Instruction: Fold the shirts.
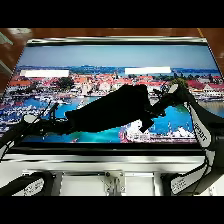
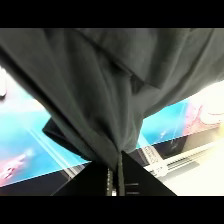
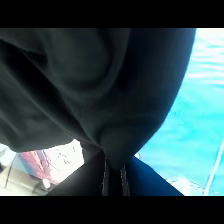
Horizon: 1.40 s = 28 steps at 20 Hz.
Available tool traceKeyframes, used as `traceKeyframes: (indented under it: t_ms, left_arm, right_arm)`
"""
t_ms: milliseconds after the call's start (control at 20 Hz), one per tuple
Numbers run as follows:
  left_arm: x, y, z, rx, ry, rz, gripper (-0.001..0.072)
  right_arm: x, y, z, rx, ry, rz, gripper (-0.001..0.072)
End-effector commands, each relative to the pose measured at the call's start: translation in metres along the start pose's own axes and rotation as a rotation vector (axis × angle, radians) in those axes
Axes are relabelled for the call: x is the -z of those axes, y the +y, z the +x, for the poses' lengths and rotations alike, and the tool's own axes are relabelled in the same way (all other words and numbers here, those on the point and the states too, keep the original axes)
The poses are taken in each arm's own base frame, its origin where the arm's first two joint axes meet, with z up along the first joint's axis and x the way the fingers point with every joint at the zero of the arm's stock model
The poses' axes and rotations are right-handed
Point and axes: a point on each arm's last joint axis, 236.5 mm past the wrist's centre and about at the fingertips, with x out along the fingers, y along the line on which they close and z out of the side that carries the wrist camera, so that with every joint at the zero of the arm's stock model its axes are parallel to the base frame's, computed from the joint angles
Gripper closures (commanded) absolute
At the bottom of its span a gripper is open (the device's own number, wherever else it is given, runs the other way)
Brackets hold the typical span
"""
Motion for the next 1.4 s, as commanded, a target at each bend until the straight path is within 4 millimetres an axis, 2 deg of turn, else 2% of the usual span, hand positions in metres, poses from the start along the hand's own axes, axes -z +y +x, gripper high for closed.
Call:
traceKeyframes:
  t_ms: [0,50,150,200,300,400,500,550,600,650,700,850,950,1000,1050,1150,1250,1350]
  left_arm:
    - [-0.024,-0.02,-0.019,0.015,-0.076,0.065,0.0667]
    - [-0.042,-0.036,-0.038,0.03,-0.142,0.111,0.0667]
    - [-0.081,-0.084,-0.096,0.073,-0.315,0.227,0.0667]
    - [-0.096,-0.113,-0.134,0.093,-0.421,0.298,0.0667]
    - [-0.111,-0.186,-0.235,0.132,-0.676,0.466,0.0667]
    - [-0.093,-0.253,-0.33,0.16,-0.9,0.629,0.0667]
    - [-0.056,-0.306,-0.4,0.179,-1.069,0.771,0.0667]
    - [-0.037,-0.325,-0.423,0.188,-1.127,0.822,0.0667]
    - [-0.019,-0.341,-0.442,0.207,-1.171,0.856,0.0667]
    - [-0.004,-0.351,-0.454,0.23,-1.198,0.867,0.0667]
    - [0.009,-0.359,-0.462,0.258,-1.214,0.859,0.0667]
    - [0.039,-0.366,-0.47,0.284,-1.23,0.874,0.0667]
    - [0.049,-0.357,-0.459,0.223,-1.186,0.897,0.0667]
    - [0.048,-0.347,-0.45,0.181,-1.146,0.872,0.0667]
    - [0.045,-0.333,-0.439,0.136,-1.095,0.834,0.0667]
    - [0.037,-0.301,-0.415,0.026,-0.99,0.783,0.0667]
    - [0.022,-0.267,-0.394,-0.063,-0.912,0.727,0.0667]
    - [0.008,-0.232,-0.363,-0.115,-0.816,0.655,0.0666]
  right_arm:
    - [-0.004,0.02,-0.033,-0.001,-0.09,-0.079,0.0632]
    - [-0.007,0.032,-0.056,0.005,-0.152,-0.14,0.0632]
    - [-0.013,0.065,-0.123,0.025,-0.322,-0.296,0.0632]
    - [-0.014,0.087,-0.167,0.04,-0.439,-0.357,0.0632]
    - [-0.004,0.138,-0.269,0.064,-0.725,-0.475,0.0632]
    - [0.034,0.191,-0.381,0.074,-1.059,-0.575,0.0632]
    - [0.097,0.234,-0.477,0.08,-1.381,-0.663,0.0632]
    - [0.134,0.249,-0.513,0.082,-1.516,-0.694,0.0633]
    - [0.165,0.257,-0.537,0.082,-1.604,-0.708,0.0633]
    - [0.194,0.262,-0.552,0.069,-1.661,-0.702,0.0632]
    - [0.216,0.266,-0.559,0.039,-1.691,-0.69,0.0633]
    - [0.269,0.269,-0.556,-0.007,-1.708,-0.681,0.0632]
    - [0.287,0.268,-0.554,-0.023,-1.712,-0.669,0.0633]
    - [0.289,0.264,-0.552,-0.026,-1.704,-0.643,0.0632]
    - [0.285,0.257,-0.548,-0.012,-1.682,-0.606,0.0633]
    - [0.263,0.235,-0.526,0.067,-1.567,-0.549,0.0633]
    - [0.23,0.213,-0.485,0.126,-1.353,-0.497,0.0633]
    - [0.196,0.189,-0.433,0.159,-1.084,-0.442,0.0633]
